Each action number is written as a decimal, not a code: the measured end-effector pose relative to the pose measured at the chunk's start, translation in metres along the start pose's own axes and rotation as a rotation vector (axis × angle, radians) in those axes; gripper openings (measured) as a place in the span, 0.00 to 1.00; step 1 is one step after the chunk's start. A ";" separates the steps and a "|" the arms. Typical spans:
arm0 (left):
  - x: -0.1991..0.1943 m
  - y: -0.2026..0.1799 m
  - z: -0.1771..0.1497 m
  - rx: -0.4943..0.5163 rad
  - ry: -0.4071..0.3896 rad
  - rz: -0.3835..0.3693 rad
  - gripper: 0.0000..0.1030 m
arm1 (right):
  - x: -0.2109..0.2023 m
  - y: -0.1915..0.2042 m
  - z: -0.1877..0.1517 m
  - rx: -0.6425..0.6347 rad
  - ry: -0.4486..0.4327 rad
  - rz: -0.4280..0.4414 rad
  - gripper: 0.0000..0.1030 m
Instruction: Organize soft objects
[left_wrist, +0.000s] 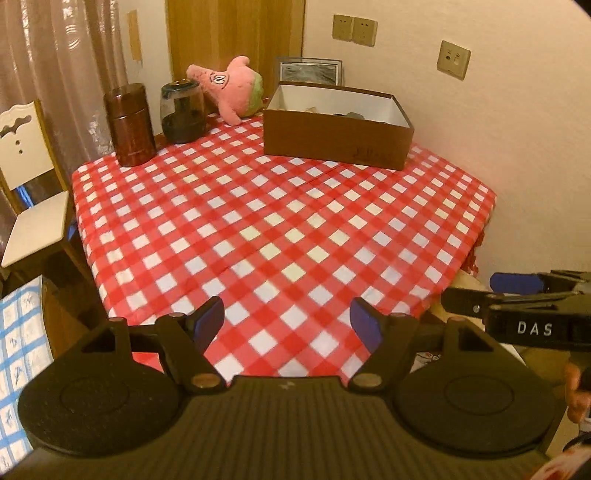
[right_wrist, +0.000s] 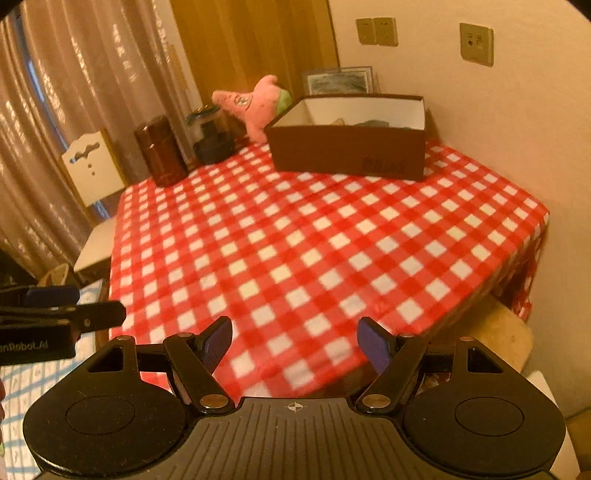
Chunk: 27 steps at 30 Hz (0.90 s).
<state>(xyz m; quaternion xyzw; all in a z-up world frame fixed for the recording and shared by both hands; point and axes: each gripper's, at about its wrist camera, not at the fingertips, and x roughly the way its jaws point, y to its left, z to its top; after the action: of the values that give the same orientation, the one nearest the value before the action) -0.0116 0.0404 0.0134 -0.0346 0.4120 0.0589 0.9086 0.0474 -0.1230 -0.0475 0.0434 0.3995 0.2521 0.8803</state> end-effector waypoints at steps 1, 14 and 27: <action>-0.003 0.001 -0.003 -0.004 -0.001 -0.002 0.71 | -0.003 0.003 -0.003 -0.001 0.002 0.001 0.72; -0.020 -0.007 -0.014 -0.024 -0.011 0.013 0.71 | -0.018 0.008 -0.017 -0.025 0.000 0.019 0.72; -0.021 -0.019 -0.015 -0.008 -0.011 0.012 0.71 | -0.025 -0.007 -0.014 -0.013 -0.006 0.025 0.72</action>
<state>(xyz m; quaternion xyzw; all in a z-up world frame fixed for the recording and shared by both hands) -0.0339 0.0180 0.0200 -0.0353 0.4070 0.0662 0.9103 0.0263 -0.1428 -0.0423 0.0433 0.3947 0.2656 0.8785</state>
